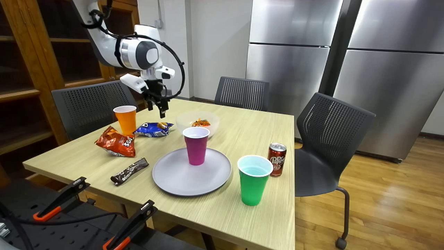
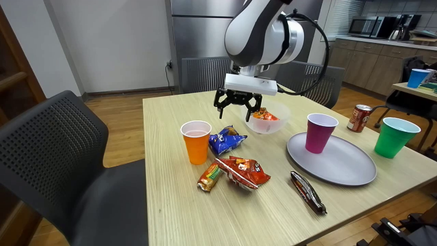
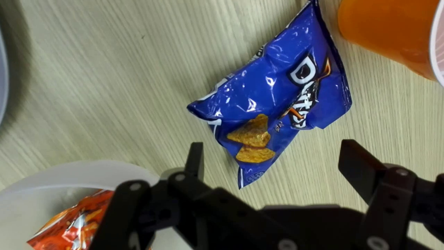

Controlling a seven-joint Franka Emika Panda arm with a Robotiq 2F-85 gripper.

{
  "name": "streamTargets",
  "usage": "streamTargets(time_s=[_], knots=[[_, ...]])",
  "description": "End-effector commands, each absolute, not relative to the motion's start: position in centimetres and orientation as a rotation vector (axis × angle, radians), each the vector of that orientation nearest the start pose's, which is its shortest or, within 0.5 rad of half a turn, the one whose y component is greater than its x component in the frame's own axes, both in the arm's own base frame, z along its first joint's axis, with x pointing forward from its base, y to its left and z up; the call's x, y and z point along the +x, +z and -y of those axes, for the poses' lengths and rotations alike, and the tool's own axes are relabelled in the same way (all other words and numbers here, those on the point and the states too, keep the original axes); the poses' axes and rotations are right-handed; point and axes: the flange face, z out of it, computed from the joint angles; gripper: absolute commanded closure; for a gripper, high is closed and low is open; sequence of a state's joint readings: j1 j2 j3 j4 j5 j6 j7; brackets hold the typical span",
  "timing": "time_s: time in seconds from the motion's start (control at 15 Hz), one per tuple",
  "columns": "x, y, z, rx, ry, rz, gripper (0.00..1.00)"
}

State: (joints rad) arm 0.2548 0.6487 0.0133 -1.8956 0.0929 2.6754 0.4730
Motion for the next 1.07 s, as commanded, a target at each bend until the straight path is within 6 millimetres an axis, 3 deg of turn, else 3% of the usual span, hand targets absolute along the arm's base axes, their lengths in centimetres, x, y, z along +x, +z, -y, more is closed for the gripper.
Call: streamTargets(time_s=[0.0,1.0], knots=[[63.2,16.1,-18.1,-2.978,-0.173,-0.536,0.00],[65.0,12.2,-20.4,-2.905,-0.099,-0.761,0.00]])
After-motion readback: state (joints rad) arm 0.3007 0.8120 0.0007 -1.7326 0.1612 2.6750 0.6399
